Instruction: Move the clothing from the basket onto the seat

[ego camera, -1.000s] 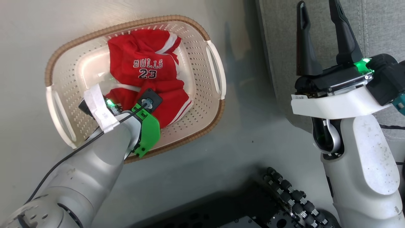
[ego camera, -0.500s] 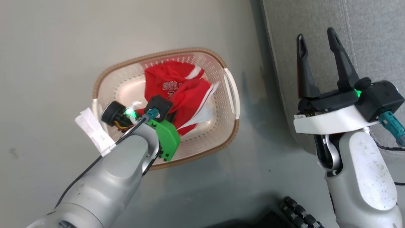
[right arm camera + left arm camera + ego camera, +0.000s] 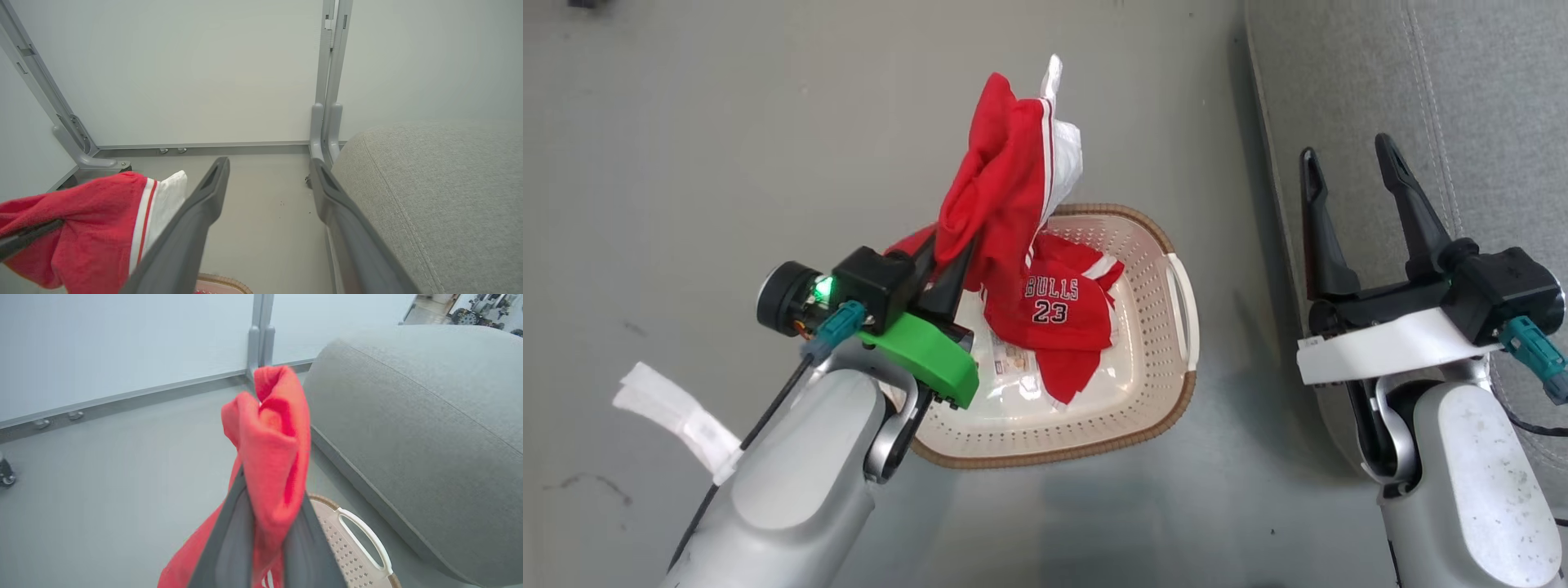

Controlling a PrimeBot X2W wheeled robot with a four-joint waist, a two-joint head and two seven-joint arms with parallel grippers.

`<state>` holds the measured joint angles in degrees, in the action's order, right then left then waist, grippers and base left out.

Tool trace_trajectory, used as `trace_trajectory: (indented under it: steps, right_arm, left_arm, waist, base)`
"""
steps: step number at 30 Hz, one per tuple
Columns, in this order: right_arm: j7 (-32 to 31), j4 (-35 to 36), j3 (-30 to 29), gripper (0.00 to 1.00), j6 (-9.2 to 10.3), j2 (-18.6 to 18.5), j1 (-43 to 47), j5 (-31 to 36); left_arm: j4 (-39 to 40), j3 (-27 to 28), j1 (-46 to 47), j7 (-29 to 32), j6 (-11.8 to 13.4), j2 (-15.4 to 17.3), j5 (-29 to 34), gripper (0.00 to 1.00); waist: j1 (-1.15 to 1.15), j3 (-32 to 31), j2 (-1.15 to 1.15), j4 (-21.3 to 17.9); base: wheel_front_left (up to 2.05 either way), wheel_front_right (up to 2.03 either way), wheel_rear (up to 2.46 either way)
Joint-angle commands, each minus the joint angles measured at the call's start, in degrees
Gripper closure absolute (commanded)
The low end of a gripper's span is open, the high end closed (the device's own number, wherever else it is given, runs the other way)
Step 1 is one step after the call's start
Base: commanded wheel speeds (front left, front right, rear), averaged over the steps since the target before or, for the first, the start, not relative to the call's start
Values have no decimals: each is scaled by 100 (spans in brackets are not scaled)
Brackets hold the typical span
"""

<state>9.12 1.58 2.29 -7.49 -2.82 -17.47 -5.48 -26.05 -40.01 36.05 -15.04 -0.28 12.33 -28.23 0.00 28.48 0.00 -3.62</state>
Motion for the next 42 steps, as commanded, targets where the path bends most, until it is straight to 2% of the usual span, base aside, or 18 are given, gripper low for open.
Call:
trace_trajectory:
  steps: [1, 8, 19, 30, 42]
  right_arm:
    - [-35, 33, -21, 0, 0, -14, 127, 20]
    - [-175, 73, -40, 0, 0, -14, 454, -7]
    - [-365, 32, 108, 0, 0, -14, 945, -93]
    - [-498, 100, 228, 0, 0, -14, 1441, -228]
    - [-615, 204, 230, 0, 0, -14, 1917, -357]
  left_arm:
    - [183, 172, -178, -20, 9, 34, 72, 100]
    - [1140, 1125, -688, -20, -111, -69, 391, 100]
    - [2112, 1890, -1225, -20, -380, -190, 784, 100]
    - [2653, 2023, -1858, -20, -506, -241, 773, 100]
    - [2923, 1934, -2542, 64, -302, -200, 687, 100]
  waist:
    - [0, -468, 0, 361]
    - [0, -950, 0, 508]
    - [0, -1714, 0, 544]
    - [0, -2333, 0, 493]
    - [0, -2729, 0, 501]
  base:
    - [0, 0, 0]
    - [0, 0, 0]
    - [0, 0, 0]
    - [0, 0, 0]
    - [0, 0, 0]
